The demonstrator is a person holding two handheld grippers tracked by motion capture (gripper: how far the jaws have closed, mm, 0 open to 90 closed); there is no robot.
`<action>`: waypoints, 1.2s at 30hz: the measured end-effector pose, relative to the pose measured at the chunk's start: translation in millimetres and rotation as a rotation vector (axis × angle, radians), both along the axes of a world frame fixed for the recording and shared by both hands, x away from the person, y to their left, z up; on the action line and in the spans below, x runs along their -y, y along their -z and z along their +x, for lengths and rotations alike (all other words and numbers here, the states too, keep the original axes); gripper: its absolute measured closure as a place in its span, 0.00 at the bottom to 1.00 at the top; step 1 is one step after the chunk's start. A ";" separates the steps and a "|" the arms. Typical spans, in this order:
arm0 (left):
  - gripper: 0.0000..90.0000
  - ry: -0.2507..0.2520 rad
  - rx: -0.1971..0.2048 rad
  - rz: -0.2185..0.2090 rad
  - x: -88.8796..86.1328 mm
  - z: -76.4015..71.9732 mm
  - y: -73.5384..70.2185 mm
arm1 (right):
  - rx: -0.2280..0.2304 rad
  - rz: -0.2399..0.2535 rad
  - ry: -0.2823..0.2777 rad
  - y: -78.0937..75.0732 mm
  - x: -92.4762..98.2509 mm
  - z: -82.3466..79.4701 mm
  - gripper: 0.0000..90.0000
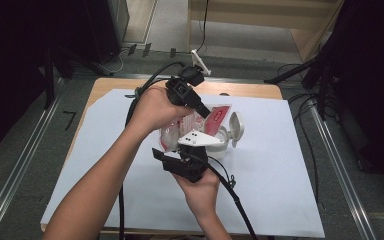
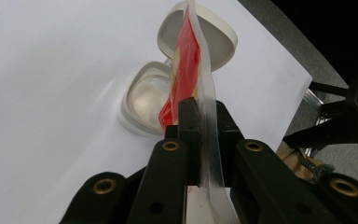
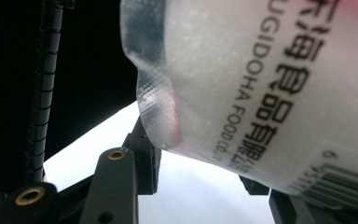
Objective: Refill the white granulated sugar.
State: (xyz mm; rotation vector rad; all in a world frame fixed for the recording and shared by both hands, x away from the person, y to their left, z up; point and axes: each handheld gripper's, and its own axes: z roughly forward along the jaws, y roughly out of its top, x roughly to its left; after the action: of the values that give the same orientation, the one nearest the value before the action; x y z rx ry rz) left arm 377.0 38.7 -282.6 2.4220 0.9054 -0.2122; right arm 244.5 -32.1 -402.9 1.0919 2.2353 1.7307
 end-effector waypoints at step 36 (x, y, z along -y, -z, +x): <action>0.97 -0.014 0.006 0.021 9.4 10.5 -3.9 | 0.020 0.001 -0.009 -1.0 6.7 12.2 0.63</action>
State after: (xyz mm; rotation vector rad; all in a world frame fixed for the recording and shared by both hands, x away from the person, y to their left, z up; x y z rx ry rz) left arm 387.5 29.3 -278.6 2.4337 0.9260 -0.1906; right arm 256.7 -38.9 -401.9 1.0621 2.2308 1.7389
